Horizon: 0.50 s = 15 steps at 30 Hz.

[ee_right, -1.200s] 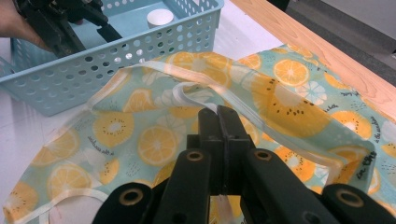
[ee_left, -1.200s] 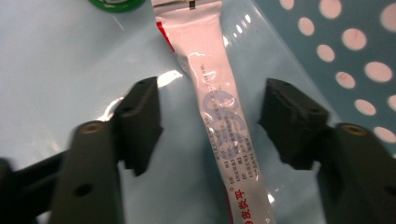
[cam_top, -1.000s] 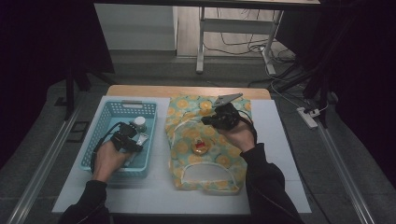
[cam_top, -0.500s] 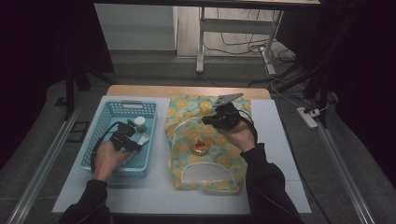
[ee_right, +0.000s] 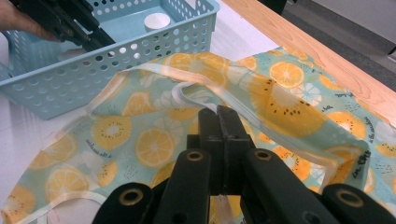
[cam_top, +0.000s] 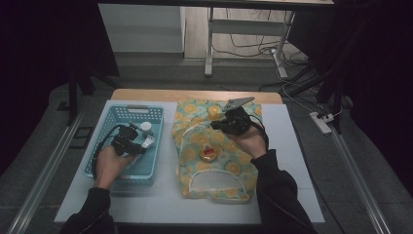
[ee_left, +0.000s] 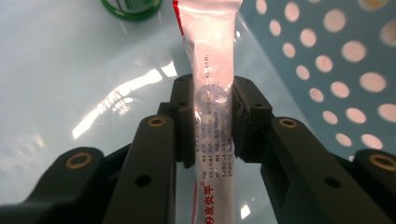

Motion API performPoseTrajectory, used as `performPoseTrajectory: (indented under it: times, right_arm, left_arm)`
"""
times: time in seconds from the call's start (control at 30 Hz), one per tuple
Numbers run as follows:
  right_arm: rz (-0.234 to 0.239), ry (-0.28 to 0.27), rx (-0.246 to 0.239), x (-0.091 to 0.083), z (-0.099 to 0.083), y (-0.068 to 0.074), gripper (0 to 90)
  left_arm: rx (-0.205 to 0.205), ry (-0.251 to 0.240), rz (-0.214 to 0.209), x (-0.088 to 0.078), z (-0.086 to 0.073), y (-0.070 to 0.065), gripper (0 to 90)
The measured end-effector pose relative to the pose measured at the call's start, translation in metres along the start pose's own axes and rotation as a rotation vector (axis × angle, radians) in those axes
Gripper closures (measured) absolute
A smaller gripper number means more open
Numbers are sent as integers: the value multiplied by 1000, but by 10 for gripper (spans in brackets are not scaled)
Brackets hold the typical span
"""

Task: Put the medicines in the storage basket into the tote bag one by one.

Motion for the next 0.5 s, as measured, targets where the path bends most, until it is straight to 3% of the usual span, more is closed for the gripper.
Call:
performPoseTrajectory:
  times: [0.33, 0.5]
  right_arm:
    - [2, -1, 0, 0, 0, 0, 900]
    - [0, -5, 1, -1, 0, 0, 900]
  left_arm:
    - [-11, -65, -28, -16, 2, 3, 724]
    - [-26, -89, -64, -29, 4, 1, 724]
Point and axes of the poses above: each handheld gripper's, and its own axes: x roughly forward along the jaws, z roughly out of its top, y roughly to its left, the point moved 3 cm from there along x, roughly forward along the jaws, and after that the axes turned 1 degree about -z, right-handed, at the moved point
